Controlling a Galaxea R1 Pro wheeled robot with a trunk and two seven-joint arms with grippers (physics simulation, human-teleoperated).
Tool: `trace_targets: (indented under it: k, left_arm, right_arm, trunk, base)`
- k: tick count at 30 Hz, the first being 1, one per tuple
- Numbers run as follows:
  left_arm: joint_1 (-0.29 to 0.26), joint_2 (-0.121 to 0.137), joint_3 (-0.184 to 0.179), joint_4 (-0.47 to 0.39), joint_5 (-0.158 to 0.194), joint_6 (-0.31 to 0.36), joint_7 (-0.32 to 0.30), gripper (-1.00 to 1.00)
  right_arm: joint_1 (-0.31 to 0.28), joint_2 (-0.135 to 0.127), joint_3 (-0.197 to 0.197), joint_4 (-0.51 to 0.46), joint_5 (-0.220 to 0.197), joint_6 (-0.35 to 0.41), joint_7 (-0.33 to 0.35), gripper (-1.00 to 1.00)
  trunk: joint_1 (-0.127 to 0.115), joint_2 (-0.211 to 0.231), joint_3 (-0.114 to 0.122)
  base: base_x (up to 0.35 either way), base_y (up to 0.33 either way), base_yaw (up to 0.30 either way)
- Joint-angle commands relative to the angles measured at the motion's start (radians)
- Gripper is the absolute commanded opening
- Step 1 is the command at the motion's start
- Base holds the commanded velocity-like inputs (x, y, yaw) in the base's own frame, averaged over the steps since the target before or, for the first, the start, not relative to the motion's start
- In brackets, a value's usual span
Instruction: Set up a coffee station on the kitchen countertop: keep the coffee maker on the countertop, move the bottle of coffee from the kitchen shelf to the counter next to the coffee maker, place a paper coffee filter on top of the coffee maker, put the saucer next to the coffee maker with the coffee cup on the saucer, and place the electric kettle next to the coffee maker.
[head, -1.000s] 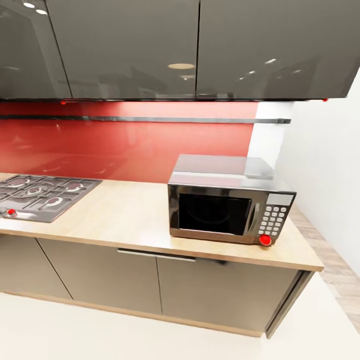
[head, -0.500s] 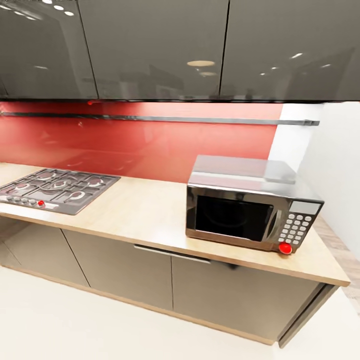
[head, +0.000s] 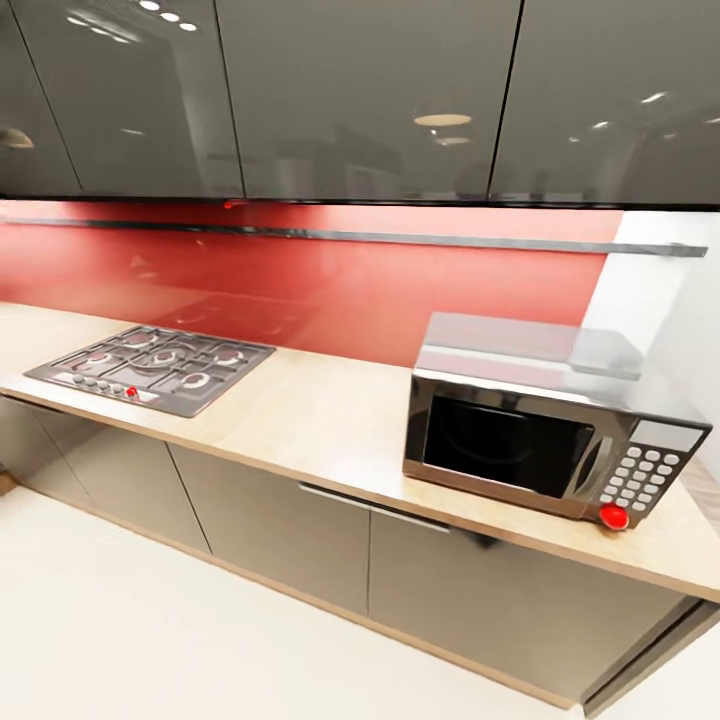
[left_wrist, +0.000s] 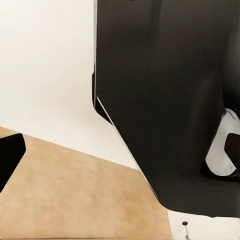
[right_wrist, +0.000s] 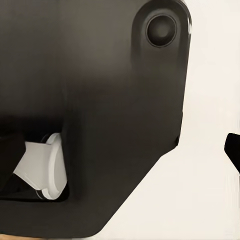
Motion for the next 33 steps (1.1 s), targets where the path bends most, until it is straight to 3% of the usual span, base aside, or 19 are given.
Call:
trace_targets:
  k: [1,33]
  left_arm:
    - [0.0,0.0,0.0,-0.001,0.007,-0.002,0.001,1.0]
    - [0.0,-0.001,0.0,-0.001,0.007,-0.002,0.001,1.0]
  right_arm:
    - [0.0,0.0,0.0,0.0,0.001,-0.003,0.001,1.0]
    - [0.0,0.0,0.0,0.0,0.001,-0.003,0.001,1.0]
  trunk:
    - [-0.004,0.006,0.001]
    - [-0.126,0.23,0.069]
  base:
    - [0.0,0.0,0.22]
    - [0.0,0.0,0.227]
